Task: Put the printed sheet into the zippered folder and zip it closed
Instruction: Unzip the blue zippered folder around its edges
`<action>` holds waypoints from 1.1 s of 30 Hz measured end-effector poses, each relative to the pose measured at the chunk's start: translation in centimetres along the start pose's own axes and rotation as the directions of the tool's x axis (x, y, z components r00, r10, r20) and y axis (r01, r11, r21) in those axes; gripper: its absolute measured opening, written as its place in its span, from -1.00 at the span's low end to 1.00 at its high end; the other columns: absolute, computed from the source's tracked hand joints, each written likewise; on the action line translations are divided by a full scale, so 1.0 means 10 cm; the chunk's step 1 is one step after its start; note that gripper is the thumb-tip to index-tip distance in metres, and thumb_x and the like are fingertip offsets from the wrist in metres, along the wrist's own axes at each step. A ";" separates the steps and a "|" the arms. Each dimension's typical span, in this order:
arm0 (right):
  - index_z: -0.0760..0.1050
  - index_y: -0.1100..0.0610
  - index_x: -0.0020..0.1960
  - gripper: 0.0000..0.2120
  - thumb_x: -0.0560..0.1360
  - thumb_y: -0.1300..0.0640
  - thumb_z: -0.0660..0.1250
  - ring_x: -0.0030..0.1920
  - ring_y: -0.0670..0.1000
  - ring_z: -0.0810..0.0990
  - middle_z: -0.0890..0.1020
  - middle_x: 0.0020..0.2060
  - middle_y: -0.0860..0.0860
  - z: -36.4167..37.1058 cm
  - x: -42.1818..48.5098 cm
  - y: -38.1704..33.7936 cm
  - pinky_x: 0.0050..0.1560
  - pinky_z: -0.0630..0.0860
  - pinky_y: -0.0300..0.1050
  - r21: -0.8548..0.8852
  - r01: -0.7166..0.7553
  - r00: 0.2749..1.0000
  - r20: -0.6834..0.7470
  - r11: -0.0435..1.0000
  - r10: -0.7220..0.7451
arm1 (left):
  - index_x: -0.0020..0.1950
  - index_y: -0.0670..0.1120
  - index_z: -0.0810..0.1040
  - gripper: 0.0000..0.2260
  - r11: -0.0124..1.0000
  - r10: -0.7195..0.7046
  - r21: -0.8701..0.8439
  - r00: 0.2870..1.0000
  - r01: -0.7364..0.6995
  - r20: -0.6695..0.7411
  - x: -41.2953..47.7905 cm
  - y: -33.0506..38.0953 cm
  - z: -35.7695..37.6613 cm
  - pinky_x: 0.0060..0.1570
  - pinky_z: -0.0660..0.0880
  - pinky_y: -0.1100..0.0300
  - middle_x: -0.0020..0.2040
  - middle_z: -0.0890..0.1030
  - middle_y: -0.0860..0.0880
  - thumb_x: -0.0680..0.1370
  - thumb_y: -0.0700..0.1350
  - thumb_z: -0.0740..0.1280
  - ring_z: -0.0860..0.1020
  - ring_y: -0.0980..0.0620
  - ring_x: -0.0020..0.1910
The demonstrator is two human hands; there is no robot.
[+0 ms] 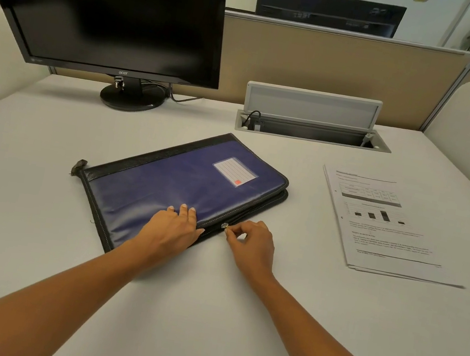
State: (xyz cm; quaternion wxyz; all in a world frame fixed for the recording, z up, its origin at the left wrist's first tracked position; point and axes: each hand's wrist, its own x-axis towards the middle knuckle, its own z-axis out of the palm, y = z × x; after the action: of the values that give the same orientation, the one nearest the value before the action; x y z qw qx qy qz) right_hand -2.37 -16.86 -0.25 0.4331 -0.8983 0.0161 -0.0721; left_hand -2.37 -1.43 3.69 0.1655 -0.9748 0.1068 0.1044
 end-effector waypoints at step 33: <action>0.63 0.03 -0.15 -0.90 0.43 0.06 0.34 -0.08 -0.09 0.43 0.64 -0.17 -0.01 -0.13 -0.08 0.07 -0.19 0.26 -0.20 -0.091 0.040 0.998 0.042 0.995 -0.036 | 0.50 -0.08 -0.02 -0.35 0.989 -0.044 -0.147 0.995 0.031 -0.088 -0.23 -0.03 0.20 0.22 0.42 0.00 0.52 0.10 -0.07 0.54 0.26 0.00 0.16 -0.11 0.47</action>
State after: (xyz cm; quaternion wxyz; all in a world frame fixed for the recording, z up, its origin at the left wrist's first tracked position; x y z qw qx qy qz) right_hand -3.28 -18.27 -0.09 0.3903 -0.9186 -0.0064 -0.0615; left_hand -4.87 -0.10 2.47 0.0909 -0.9899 0.0879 0.0643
